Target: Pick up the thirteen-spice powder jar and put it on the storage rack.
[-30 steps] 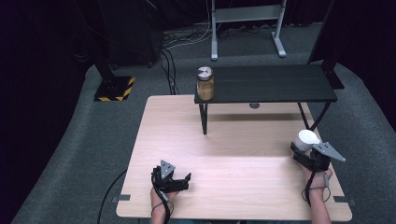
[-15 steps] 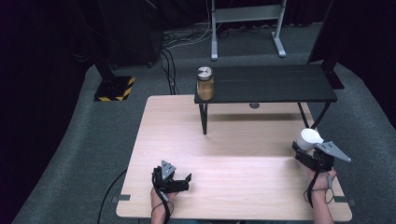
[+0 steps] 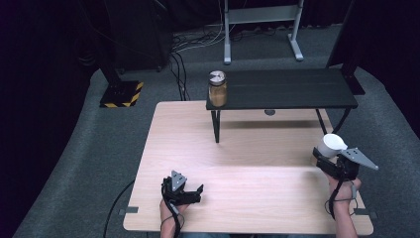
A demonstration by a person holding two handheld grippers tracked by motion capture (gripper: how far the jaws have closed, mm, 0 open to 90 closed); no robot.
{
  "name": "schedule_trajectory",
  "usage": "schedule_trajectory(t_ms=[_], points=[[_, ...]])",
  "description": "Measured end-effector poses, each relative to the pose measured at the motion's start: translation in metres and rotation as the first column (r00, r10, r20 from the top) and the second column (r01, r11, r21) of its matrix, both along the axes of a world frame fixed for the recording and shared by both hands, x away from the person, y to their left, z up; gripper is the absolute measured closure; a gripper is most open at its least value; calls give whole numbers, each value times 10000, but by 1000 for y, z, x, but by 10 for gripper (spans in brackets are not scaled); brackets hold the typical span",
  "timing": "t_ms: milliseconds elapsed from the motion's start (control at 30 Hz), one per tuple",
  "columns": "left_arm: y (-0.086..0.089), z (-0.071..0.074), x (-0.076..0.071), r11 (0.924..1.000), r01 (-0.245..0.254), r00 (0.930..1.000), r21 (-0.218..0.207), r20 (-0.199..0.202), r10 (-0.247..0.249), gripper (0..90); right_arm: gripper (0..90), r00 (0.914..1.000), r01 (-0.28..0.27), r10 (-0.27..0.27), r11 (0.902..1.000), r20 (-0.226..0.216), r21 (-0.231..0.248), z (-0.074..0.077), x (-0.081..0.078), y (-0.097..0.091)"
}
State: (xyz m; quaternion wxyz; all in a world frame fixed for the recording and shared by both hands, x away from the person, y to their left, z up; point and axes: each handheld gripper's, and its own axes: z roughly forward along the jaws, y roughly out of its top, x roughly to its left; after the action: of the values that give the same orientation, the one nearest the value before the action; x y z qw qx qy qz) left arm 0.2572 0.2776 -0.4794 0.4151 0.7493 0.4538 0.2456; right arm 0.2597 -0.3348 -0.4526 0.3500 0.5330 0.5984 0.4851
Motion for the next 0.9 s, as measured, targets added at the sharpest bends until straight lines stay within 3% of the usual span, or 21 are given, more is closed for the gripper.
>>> schedule_trajectory(t_ms=[433,900], points=[[1,-1,-1,10000,9,10000,-46,46,-9,10,304,9999,-156,156,9998,-9,86,16,4,-2],[2,-2,-2,9999,15,9999,-102,144,-13,12,304,9988,-438,432,9987,-213,-264,44,15,1]])
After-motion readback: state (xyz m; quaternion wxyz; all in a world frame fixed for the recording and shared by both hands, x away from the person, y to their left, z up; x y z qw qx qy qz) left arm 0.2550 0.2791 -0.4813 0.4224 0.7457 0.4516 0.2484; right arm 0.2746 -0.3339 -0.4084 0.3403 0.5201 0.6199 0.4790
